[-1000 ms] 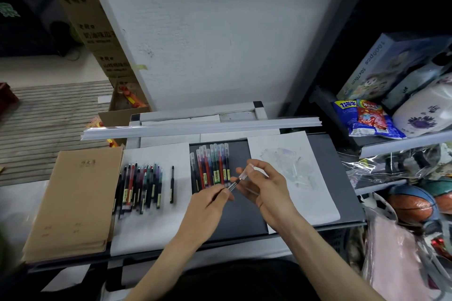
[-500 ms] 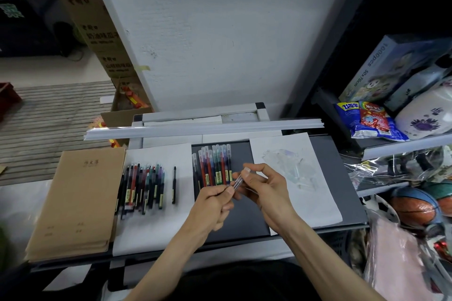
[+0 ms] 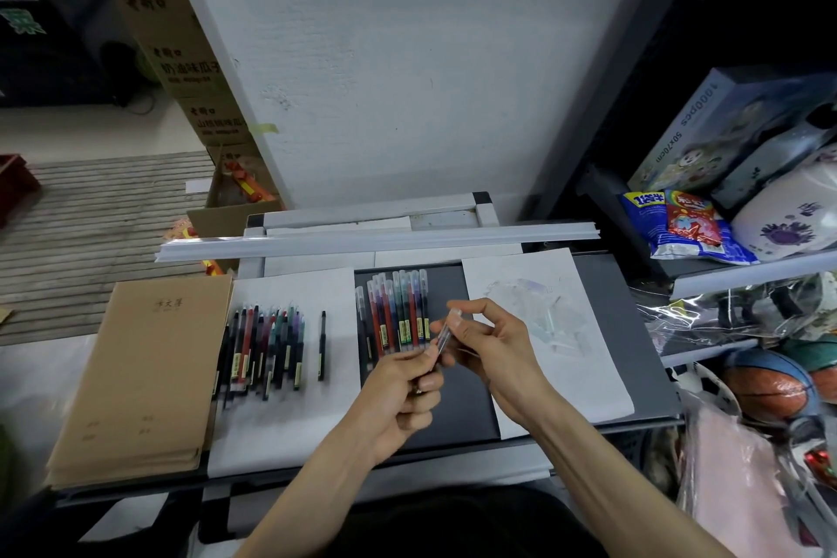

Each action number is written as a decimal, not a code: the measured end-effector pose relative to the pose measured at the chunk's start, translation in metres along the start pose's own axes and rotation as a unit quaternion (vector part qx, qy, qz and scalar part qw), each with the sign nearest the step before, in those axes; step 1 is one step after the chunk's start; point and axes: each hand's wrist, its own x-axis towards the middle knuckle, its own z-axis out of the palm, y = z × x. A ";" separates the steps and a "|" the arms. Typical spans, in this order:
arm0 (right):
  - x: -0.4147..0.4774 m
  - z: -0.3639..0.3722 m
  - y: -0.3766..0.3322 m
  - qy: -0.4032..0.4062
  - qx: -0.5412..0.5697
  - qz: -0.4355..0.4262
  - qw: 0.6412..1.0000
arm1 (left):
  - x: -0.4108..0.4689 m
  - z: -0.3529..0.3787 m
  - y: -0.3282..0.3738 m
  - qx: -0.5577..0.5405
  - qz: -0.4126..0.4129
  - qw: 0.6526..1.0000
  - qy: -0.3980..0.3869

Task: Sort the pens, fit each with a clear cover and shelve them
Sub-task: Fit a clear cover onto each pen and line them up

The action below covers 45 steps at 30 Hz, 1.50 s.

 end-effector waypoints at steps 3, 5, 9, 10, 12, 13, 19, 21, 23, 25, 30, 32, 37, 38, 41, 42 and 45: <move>0.003 -0.002 0.007 0.002 -0.007 0.009 1.000 | 0.010 -0.006 -0.005 0.074 0.040 0.996 0.024; 0.003 -0.006 0.014 -0.002 -0.031 0.017 0.999 | 0.015 -0.009 -0.006 0.164 0.050 0.983 0.070; 0.005 -0.015 0.028 0.012 -0.109 0.037 0.993 | 0.027 -0.018 -0.004 0.283 0.054 0.951 0.116; 0.006 -0.019 0.030 0.025 -0.128 0.041 0.991 | 0.031 -0.021 -0.004 0.292 0.052 0.948 0.112; 0.007 -0.029 0.033 0.055 -0.196 0.047 0.978 | 0.038 -0.027 -0.002 0.319 0.064 0.937 0.127; 0.008 -0.035 0.034 0.068 -0.254 0.046 0.964 | 0.043 -0.031 -0.001 0.346 0.082 0.922 0.154; 0.011 -0.079 0.044 0.151 -0.581 -0.004 0.800 | 0.055 -0.067 0.020 0.442 0.156 0.825 0.316; 0.011 -0.088 0.047 0.178 -0.629 -0.021 0.757 | 0.056 -0.082 0.024 0.457 0.148 0.803 0.352; 0.012 -0.097 0.050 0.197 -0.663 -0.036 0.721 | 0.058 -0.094 0.026 0.459 0.137 0.795 0.372; 0.015 -0.103 0.053 0.201 -0.678 -0.029 0.707 | 0.062 -0.102 0.026 0.465 0.132 0.790 0.378; 0.019 -0.108 0.056 0.181 -0.678 -0.020 0.712 | 0.073 -0.105 0.027 0.486 0.133 0.776 0.380; 0.021 -0.109 0.055 0.180 -0.679 -0.026 0.712 | 0.076 -0.103 0.028 0.484 0.138 0.775 0.382; 0.028 -0.113 0.051 0.173 -0.692 -0.032 0.700 | 0.083 -0.104 0.029 0.481 0.138 0.780 0.375; 0.029 -0.113 0.051 0.173 -0.694 -0.035 0.698 | 0.083 -0.104 0.030 0.478 0.138 0.783 0.372; 0.034 -0.115 0.049 0.178 -0.688 -0.036 0.702 | 0.083 -0.101 0.030 0.476 0.143 0.789 0.362; 0.036 -0.116 0.048 0.180 -0.687 -0.036 0.703 | 0.083 -0.100 0.030 0.474 0.145 0.790 0.360; 0.039 -0.118 0.046 0.184 -0.684 -0.032 0.705 | 0.079 -0.102 0.029 0.480 0.140 0.787 0.360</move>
